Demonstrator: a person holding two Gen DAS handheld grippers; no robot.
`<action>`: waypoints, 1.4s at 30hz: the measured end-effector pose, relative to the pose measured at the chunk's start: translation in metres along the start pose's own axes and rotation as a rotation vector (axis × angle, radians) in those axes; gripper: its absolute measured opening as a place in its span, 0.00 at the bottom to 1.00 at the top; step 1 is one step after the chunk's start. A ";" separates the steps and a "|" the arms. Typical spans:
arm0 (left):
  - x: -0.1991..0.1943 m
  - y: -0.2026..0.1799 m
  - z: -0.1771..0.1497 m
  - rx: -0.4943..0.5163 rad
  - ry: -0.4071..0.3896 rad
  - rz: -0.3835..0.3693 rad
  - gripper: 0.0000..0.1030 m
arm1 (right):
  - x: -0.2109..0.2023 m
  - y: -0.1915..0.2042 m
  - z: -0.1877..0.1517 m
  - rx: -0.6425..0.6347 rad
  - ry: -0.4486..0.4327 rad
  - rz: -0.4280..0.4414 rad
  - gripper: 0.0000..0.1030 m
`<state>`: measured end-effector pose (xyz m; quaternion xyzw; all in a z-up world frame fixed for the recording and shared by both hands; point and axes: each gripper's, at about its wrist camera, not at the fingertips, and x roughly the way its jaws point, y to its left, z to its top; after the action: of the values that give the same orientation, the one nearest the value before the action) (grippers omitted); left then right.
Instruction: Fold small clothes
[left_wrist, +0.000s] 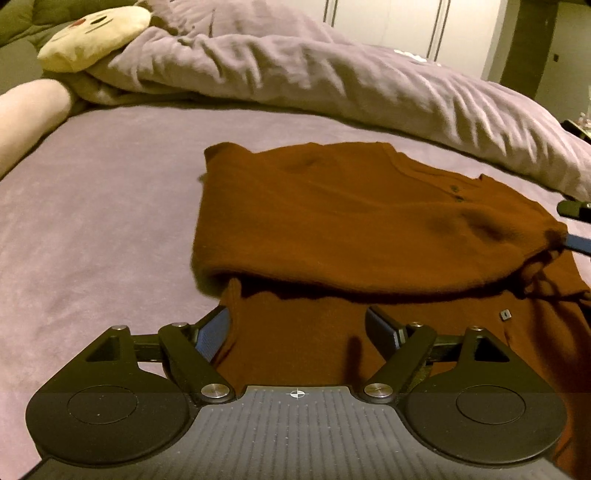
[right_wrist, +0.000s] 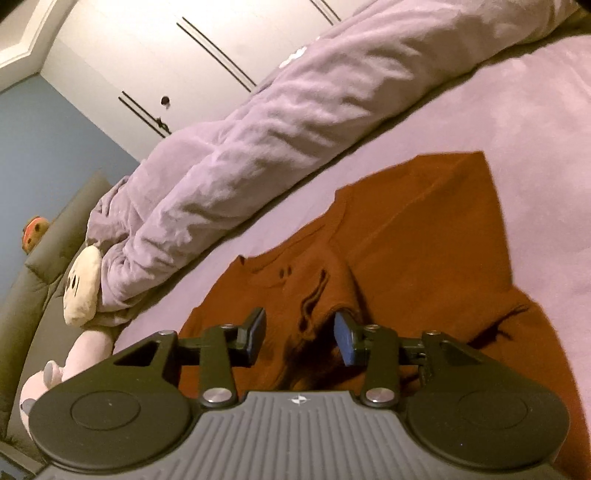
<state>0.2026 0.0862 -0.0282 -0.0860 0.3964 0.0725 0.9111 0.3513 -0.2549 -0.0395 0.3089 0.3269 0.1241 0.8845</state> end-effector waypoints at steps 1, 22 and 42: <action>-0.001 -0.001 -0.001 0.004 -0.001 -0.002 0.83 | -0.001 0.000 0.002 0.000 -0.008 -0.012 0.39; -0.009 -0.042 -0.013 0.088 0.006 -0.079 0.83 | 0.044 0.001 0.004 -0.063 0.196 0.010 0.06; 0.036 -0.131 0.020 -0.076 -0.013 -0.390 0.75 | -0.022 0.047 0.036 -0.132 -0.010 0.213 0.05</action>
<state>0.2673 -0.0348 -0.0280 -0.1949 0.3632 -0.0900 0.9067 0.3573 -0.2444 0.0219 0.2836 0.2787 0.2372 0.8864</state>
